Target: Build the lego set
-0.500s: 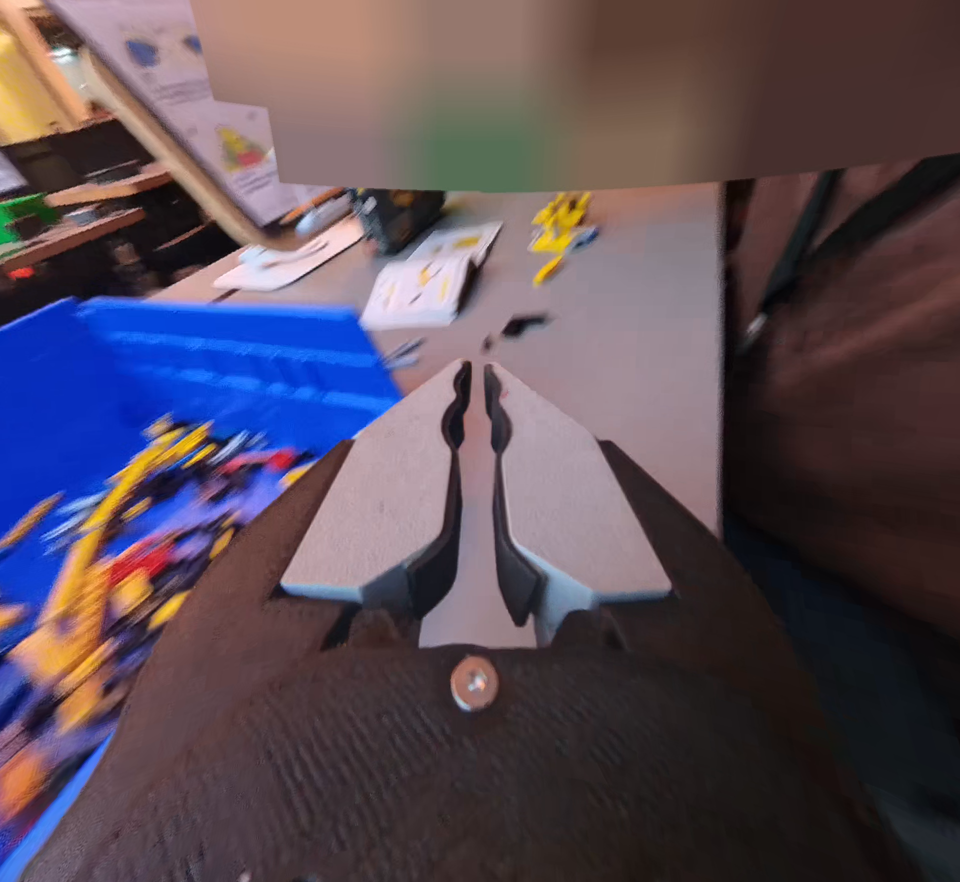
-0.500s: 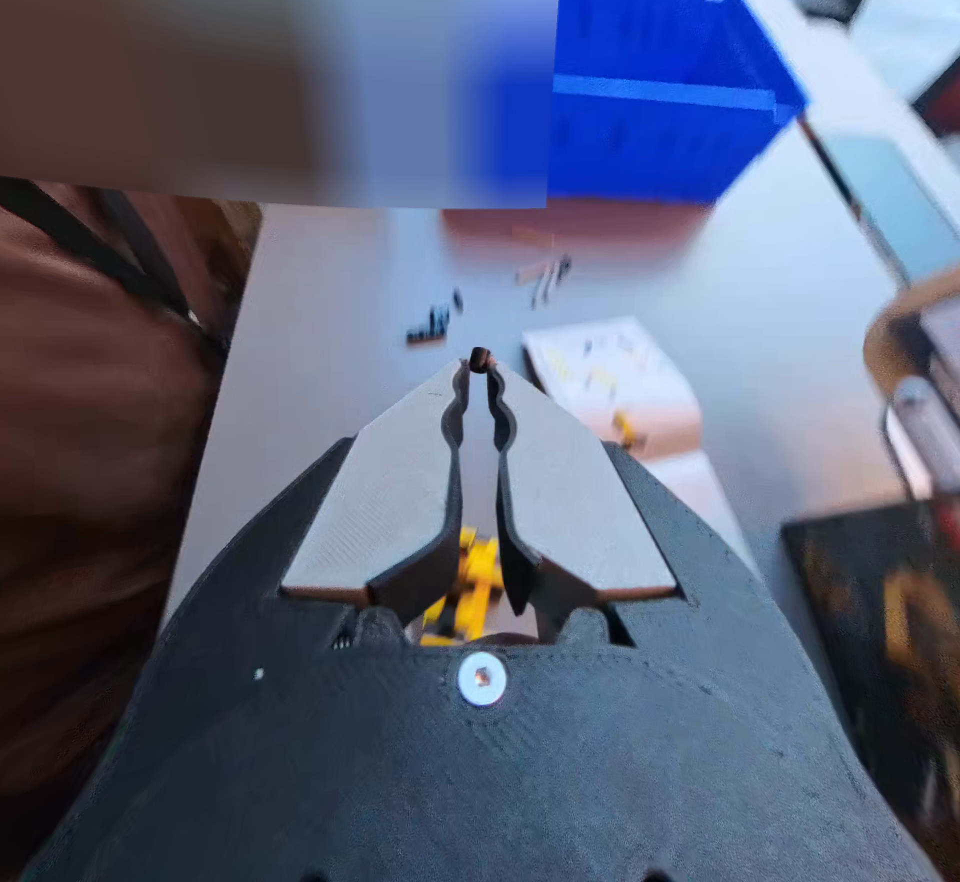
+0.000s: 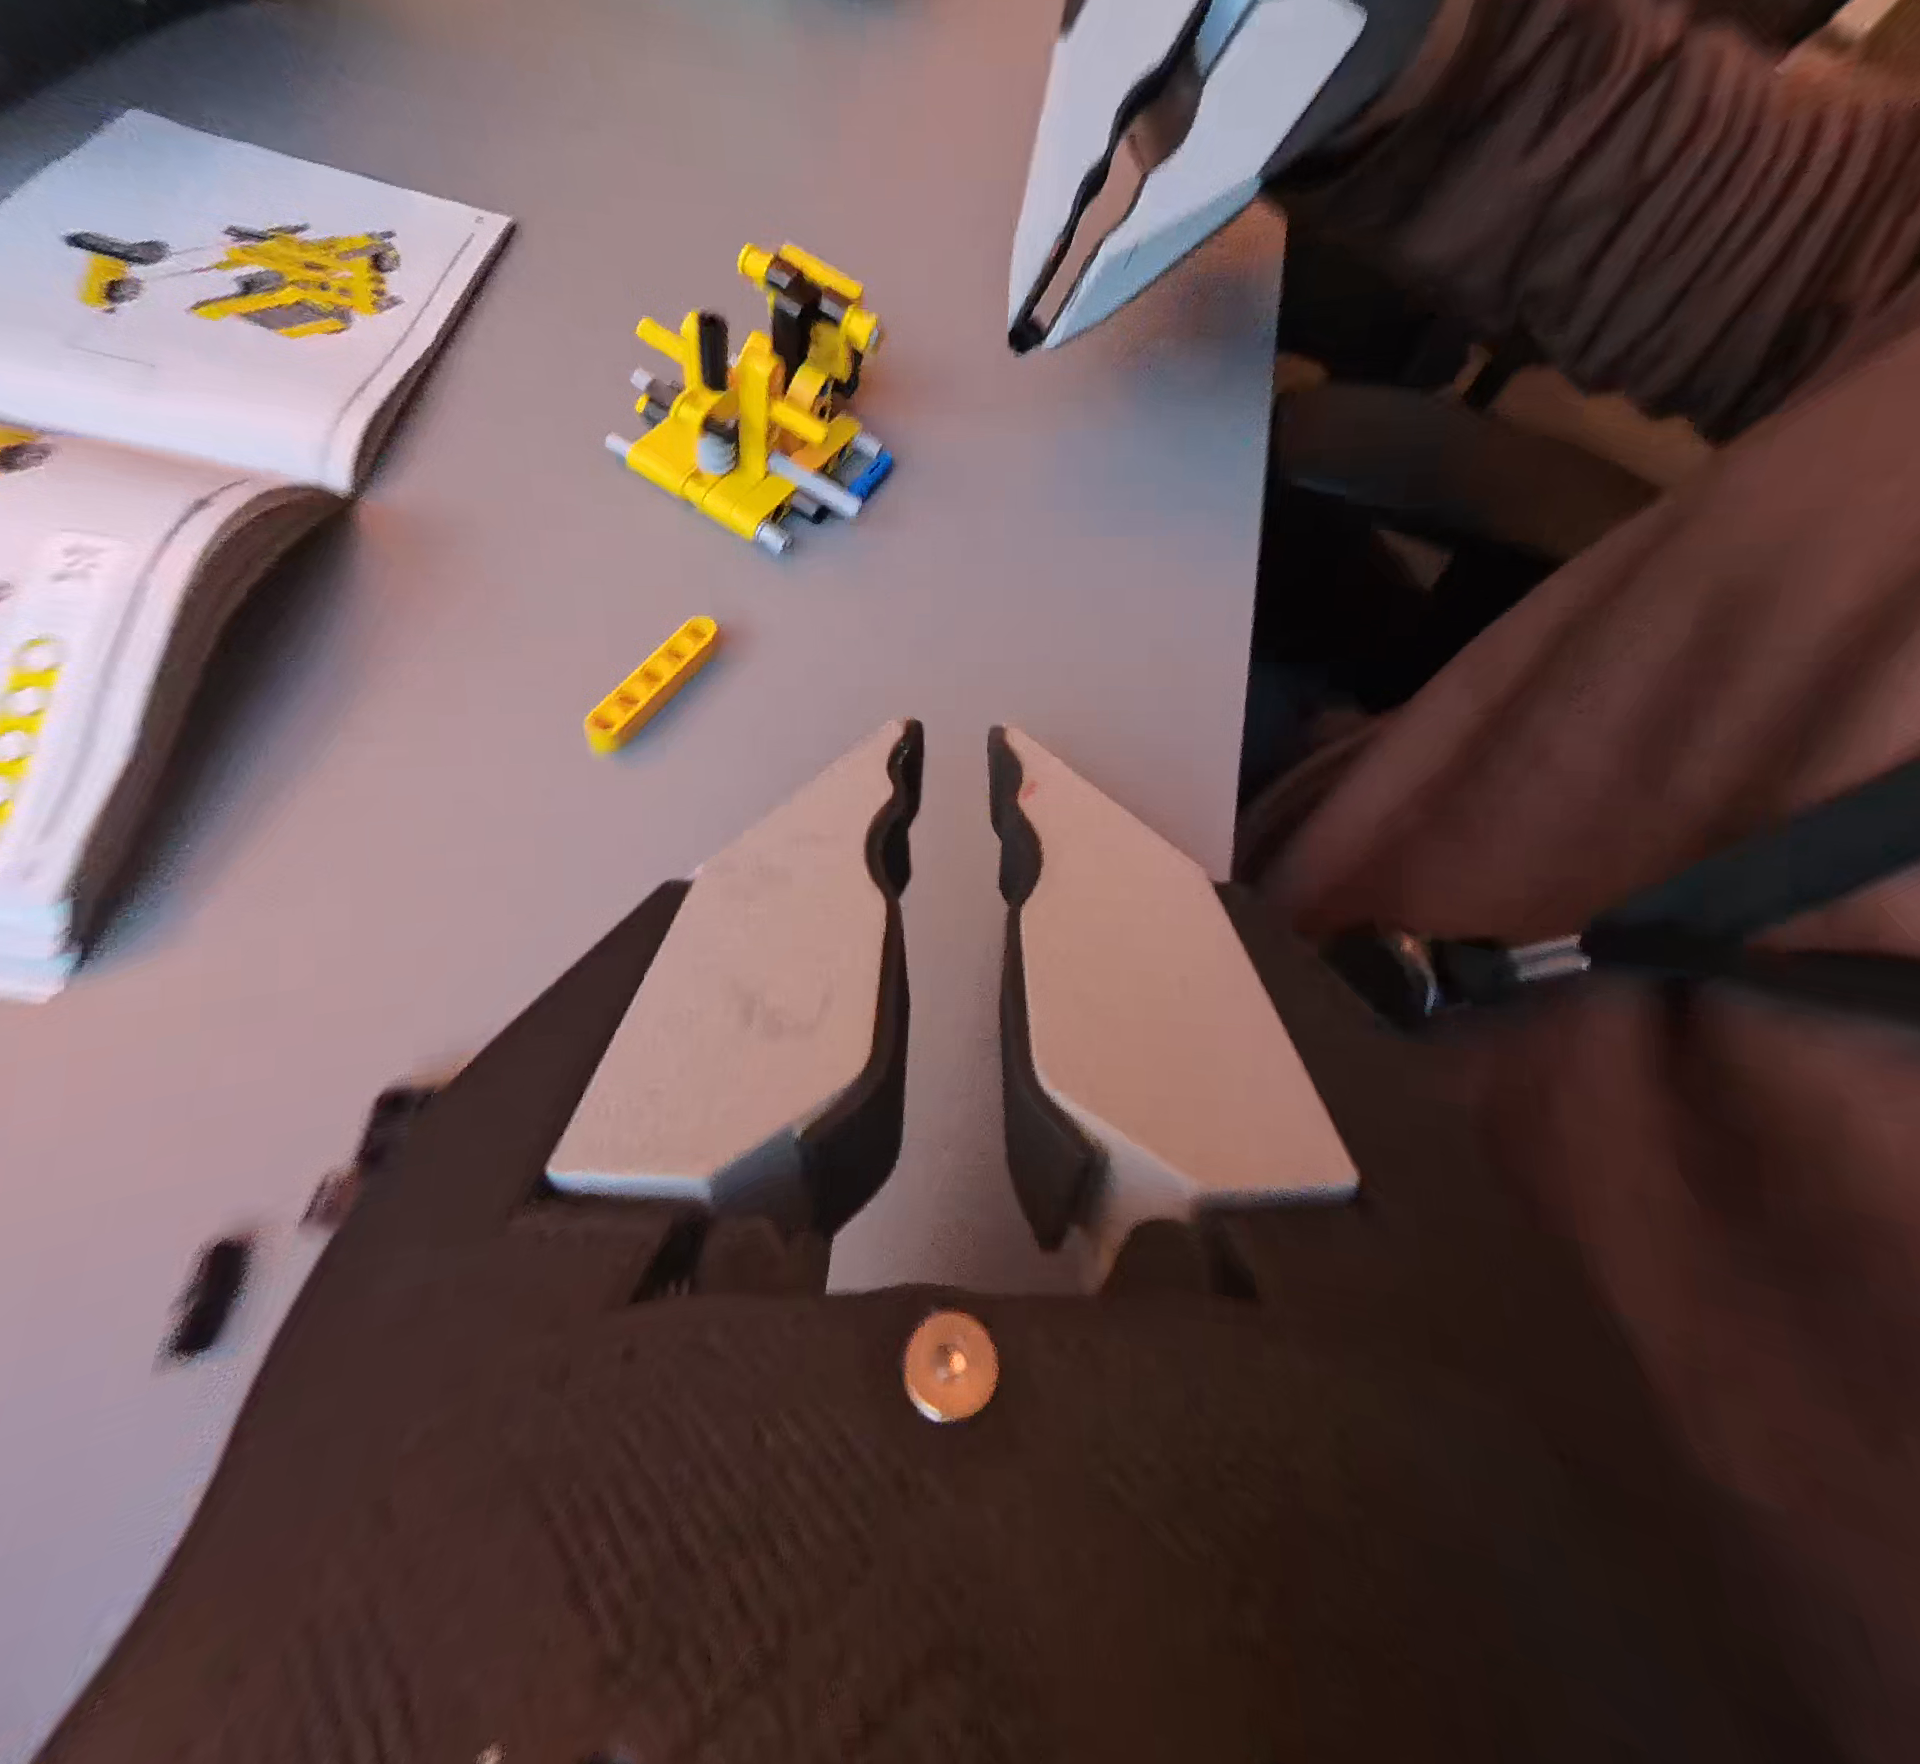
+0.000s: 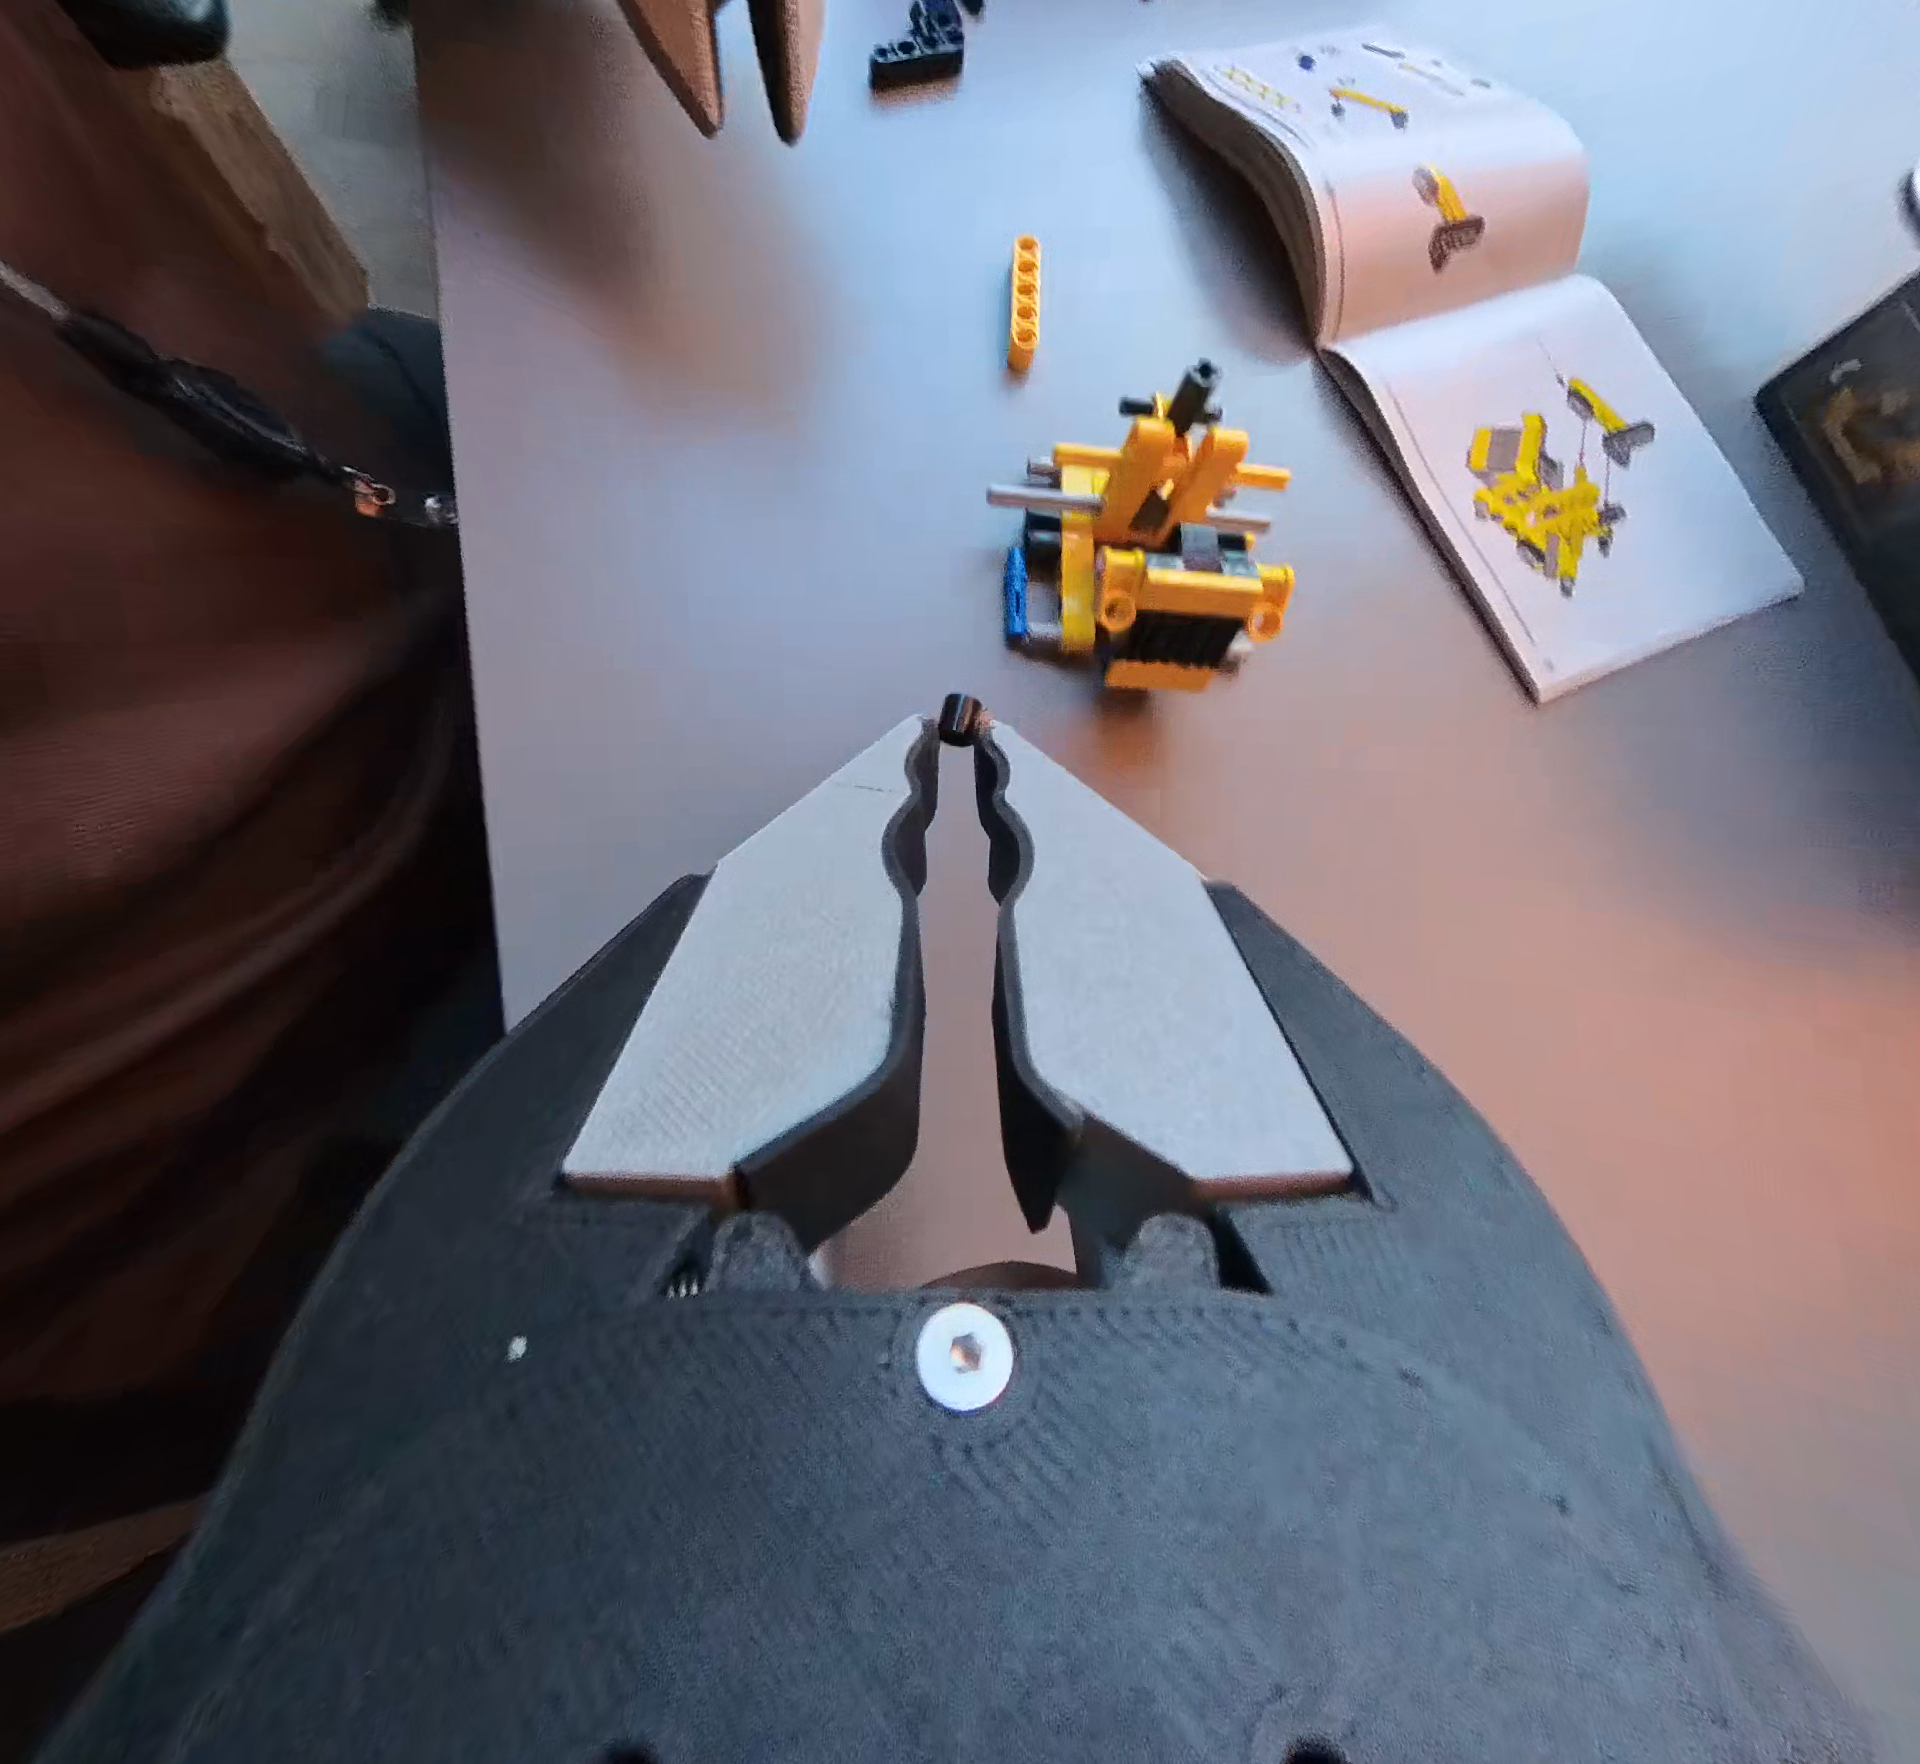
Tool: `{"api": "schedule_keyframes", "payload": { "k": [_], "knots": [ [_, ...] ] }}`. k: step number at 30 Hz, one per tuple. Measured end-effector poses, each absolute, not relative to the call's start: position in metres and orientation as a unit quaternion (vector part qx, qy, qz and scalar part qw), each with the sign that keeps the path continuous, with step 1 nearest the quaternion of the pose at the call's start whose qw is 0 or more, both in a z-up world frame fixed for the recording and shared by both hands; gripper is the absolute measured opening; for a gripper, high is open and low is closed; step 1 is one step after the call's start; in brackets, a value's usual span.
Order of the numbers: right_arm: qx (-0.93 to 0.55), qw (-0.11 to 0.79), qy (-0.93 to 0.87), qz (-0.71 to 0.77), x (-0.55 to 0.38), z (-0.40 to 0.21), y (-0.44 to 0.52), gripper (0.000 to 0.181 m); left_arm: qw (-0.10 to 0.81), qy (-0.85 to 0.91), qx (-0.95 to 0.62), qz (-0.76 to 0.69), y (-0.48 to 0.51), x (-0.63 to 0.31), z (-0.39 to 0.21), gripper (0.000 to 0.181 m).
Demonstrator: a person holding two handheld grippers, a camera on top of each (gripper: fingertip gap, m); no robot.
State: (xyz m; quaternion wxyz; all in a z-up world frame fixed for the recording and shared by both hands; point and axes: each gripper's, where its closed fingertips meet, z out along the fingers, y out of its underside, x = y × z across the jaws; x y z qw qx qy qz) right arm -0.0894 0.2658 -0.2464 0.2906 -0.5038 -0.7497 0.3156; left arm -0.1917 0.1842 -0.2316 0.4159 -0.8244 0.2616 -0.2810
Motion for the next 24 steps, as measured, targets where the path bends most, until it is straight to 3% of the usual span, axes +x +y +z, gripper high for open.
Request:
{"api": "schedule_keyframes", "payload": {
  "k": [3,7,10,17,24],
  "knots": [
    [-0.501,0.296,-0.745,0.325,-0.084,-0.253,0.270,0.004,0.412,0.278,-0.808,-0.316,0.201,-0.155,-0.224,0.010],
    [-0.482,0.306,-0.760,0.310,-0.085,-0.259,0.276,0.003,0.390,0.344,-0.817,-0.251,0.231,-0.117,-0.238,0.011],
    [-0.473,0.308,-0.770,0.298,-0.085,-0.263,0.283,0.004,0.349,0.351,-0.843,-0.208,0.250,-0.113,-0.260,0.020],
    [-0.452,0.333,-0.776,0.286,-0.085,-0.267,0.300,0.004,0.321,0.383,-0.855,-0.138,0.277,-0.116,-0.275,0.021],
    [-0.456,0.347,-0.759,0.309,-0.084,-0.258,0.310,0.003,0.263,0.415,-0.854,-0.170,0.262,-0.114,-0.277,0.019]
  ]
}}
